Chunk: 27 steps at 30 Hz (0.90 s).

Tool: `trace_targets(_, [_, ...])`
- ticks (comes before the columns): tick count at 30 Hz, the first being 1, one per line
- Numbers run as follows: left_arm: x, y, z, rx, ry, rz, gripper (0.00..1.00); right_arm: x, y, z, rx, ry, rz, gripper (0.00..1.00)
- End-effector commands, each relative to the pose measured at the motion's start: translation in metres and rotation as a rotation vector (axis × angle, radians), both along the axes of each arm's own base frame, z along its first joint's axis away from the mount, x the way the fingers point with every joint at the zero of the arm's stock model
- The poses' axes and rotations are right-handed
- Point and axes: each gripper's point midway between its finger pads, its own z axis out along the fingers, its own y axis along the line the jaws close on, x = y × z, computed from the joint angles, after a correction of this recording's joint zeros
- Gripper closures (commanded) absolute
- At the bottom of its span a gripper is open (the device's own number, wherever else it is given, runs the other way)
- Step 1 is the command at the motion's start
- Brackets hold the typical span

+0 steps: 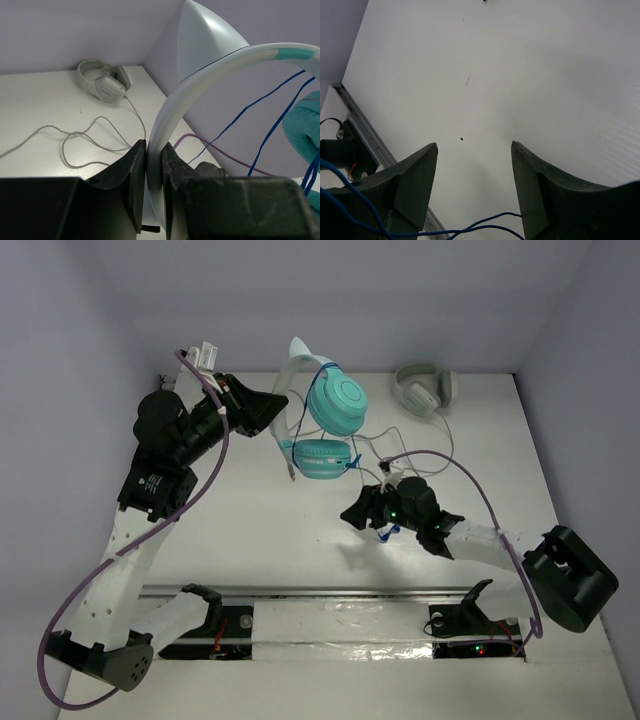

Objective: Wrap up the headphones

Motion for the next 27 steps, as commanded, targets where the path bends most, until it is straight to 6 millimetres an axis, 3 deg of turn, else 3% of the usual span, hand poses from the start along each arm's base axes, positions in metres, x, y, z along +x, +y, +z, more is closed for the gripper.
trace_targets(1, [-0.013,0.008,0.041,-0.065,-0.108,0.014,1.0,0.011,-0.002,0.017,0.012,-0.058,-0.035,0.33])
trace_targets(4, [-0.01,0.011,0.036,-0.052,-0.097,0.04,1.0,0.015,-0.006,0.02,-0.002,-0.063,-0.062,0.33])
trace_targets(7, [-0.011,0.012,0.036,-0.052,-0.1,0.04,1.0,0.023,-0.017,0.022,-0.032,-0.084,-0.136,0.22])
trace_targets(10, [-0.009,0.015,0.04,-0.047,-0.114,0.06,1.0,0.021,-0.014,0.023,-0.033,-0.069,-0.114,0.22])
trace_targets(15, [-0.003,0.011,0.036,-0.046,-0.095,0.055,1.0,0.02,-0.021,0.008,-0.04,-0.036,-0.156,0.24])
trace_targets(20, [-0.002,0.008,0.037,-0.055,-0.104,0.037,1.0,0.02,-0.022,0.012,-0.035,-0.039,-0.162,0.23])
trace_targets(24, [-0.002,0.004,0.039,-0.056,-0.103,0.017,1.0,0.026,-0.01,0.025,-0.025,-0.081,-0.115,0.17])
trace_targets(27, [0.001,0.004,0.033,-0.052,-0.087,0.019,1.0,0.038,-0.005,0.063,0.018,-0.176,-0.125,0.1])
